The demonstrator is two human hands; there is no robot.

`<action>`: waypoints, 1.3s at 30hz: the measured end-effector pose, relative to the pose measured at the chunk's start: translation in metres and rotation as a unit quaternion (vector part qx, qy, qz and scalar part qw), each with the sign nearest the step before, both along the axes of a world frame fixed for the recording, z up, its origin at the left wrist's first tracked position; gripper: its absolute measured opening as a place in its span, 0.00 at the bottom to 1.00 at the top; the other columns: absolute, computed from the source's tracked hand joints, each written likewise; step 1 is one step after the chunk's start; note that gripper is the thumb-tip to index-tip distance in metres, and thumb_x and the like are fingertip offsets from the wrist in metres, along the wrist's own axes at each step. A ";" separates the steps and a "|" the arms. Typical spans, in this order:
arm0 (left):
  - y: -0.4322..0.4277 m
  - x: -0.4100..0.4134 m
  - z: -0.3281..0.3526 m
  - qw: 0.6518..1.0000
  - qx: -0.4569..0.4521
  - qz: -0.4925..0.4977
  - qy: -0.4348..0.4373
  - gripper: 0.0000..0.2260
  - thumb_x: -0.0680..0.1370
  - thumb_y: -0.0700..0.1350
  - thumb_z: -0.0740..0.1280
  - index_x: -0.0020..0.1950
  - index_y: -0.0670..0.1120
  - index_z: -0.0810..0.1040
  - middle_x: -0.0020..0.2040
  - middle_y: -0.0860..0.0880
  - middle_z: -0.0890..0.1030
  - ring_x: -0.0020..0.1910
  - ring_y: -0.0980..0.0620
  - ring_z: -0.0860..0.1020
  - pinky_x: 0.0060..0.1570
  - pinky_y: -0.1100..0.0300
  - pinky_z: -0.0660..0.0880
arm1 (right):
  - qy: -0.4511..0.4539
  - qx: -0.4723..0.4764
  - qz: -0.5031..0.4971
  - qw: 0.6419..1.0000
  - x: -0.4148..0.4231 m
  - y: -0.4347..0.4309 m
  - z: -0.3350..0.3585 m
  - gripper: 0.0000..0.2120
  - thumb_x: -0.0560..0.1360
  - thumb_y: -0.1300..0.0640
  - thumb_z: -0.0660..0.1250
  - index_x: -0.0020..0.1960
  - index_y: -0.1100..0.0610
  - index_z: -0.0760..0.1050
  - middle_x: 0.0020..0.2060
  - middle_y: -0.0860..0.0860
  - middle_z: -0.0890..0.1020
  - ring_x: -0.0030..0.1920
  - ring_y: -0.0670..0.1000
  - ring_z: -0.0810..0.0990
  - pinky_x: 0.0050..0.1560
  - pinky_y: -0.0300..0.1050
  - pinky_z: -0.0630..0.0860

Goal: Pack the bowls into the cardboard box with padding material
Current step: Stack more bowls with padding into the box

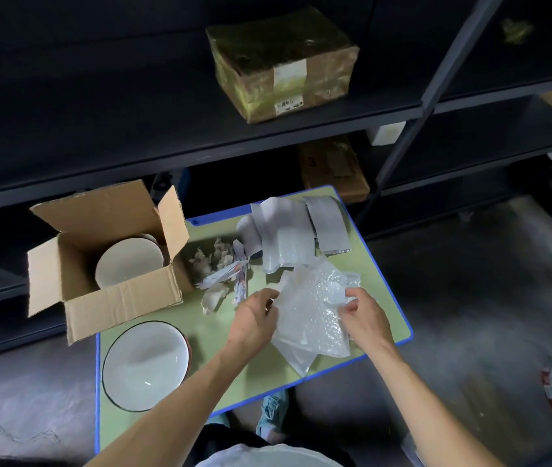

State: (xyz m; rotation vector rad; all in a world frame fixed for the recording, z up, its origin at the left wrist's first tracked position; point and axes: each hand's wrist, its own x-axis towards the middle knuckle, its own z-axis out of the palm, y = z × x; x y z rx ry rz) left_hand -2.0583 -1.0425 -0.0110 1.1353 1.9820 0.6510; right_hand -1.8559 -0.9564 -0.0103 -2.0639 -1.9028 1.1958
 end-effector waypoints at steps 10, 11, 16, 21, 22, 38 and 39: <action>-0.010 -0.016 0.016 0.986 0.085 0.085 -0.117 0.09 0.78 0.37 0.63 0.51 0.50 0.78 0.45 0.51 0.78 0.32 0.61 0.77 0.42 0.52 0.81 | 0.120 -0.023 -0.093 0.988 -0.009 -0.003 0.004 0.16 0.73 0.51 0.73 0.58 0.54 0.74 0.48 0.49 0.80 0.47 0.51 0.79 0.53 0.47 0.75; -0.012 -0.017 0.016 0.984 0.087 0.090 -0.126 0.09 0.78 0.37 0.63 0.50 0.50 0.78 0.45 0.51 0.78 0.33 0.58 0.77 0.43 0.49 0.81 | 0.135 -0.033 -0.105 0.985 -0.009 -0.003 0.005 0.17 0.73 0.52 0.73 0.59 0.53 0.74 0.50 0.49 0.79 0.49 0.52 0.80 0.56 0.49 0.76; -0.018 -0.017 0.012 0.985 0.090 0.078 -0.123 0.08 0.80 0.40 0.62 0.54 0.51 0.76 0.48 0.51 0.78 0.39 0.53 0.76 0.43 0.56 0.77 | 0.152 -0.050 -0.111 0.981 -0.009 -0.007 0.009 0.10 0.72 0.54 0.71 0.51 0.57 0.79 0.45 0.53 0.81 0.43 0.54 0.79 0.46 0.49 0.75; -0.020 -0.018 0.006 0.994 0.034 0.031 -0.096 0.14 0.79 0.46 0.66 0.64 0.52 0.72 0.53 0.51 0.79 0.46 0.52 0.78 0.39 0.65 0.72 | 0.153 -0.007 -0.103 0.983 -0.013 -0.011 0.017 0.07 0.76 0.54 0.65 0.47 0.58 0.79 0.44 0.57 0.83 0.45 0.61 0.80 0.45 0.50 0.76; -0.020 -0.018 0.006 0.995 0.018 0.017 -0.097 0.17 0.78 0.47 0.67 0.66 0.52 0.70 0.55 0.50 0.79 0.47 0.51 0.78 0.40 0.65 0.71 | 0.154 -0.001 -0.102 0.983 -0.014 -0.011 0.019 0.08 0.77 0.54 0.65 0.47 0.58 0.78 0.45 0.57 0.83 0.45 0.60 0.80 0.47 0.51 0.77; 0.009 0.001 0.005 0.997 -0.036 -0.058 -0.045 0.12 0.79 0.53 0.66 0.56 0.46 0.75 0.45 0.51 0.80 0.43 0.49 0.78 0.40 0.58 0.74 | 0.155 -0.007 -0.100 0.983 -0.017 0.012 0.033 0.11 0.73 0.52 0.65 0.40 0.60 0.72 0.33 0.51 0.75 0.36 0.55 0.72 0.39 0.48 0.71; 0.010 0.000 0.005 0.998 -0.022 -0.035 -0.053 0.11 0.80 0.54 0.64 0.53 0.46 0.75 0.42 0.52 0.79 0.41 0.51 0.78 0.38 0.59 0.73 | 0.167 -0.006 -0.104 0.980 -0.017 0.013 0.036 0.12 0.73 0.52 0.66 0.39 0.60 0.69 0.32 0.50 0.71 0.35 0.53 0.68 0.38 0.48 0.68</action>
